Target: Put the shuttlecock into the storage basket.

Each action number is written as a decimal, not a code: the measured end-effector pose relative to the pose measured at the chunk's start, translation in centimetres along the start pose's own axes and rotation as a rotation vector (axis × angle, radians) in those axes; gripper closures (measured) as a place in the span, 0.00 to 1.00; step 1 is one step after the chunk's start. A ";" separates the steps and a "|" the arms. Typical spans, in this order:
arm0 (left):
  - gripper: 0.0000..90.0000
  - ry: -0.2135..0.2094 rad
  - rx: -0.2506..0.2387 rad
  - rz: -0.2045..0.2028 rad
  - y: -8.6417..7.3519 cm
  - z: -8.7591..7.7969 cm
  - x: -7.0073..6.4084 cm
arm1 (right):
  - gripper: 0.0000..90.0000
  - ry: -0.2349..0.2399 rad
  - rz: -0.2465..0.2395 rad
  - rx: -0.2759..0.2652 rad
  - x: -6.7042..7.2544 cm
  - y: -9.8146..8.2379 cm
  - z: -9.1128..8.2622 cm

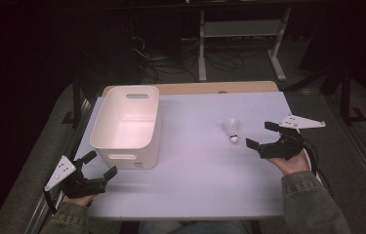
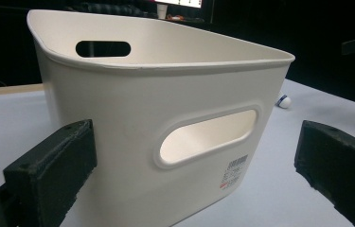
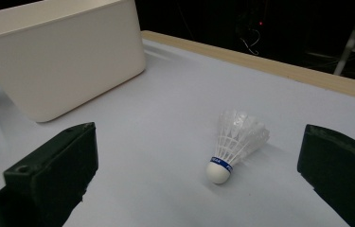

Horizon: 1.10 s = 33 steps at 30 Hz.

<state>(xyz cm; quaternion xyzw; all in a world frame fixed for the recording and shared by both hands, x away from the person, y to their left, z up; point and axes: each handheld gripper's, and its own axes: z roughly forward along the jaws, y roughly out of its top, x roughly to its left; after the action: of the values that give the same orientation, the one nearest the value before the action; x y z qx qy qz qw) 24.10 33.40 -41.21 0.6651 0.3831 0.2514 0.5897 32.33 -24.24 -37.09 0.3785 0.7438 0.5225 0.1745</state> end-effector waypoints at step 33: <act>0.00 0.004 -0.013 -0.017 0.0 -0.2 0.1 | 0.00 0.002 0.050 0.143 -2.5 2.0 4.3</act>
<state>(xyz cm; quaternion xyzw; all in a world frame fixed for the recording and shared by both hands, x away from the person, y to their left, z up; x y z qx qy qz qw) 23.99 33.55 -41.18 0.6576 0.3882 0.2503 0.5952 37.56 -23.03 -37.36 0.4078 0.7698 0.4727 0.1332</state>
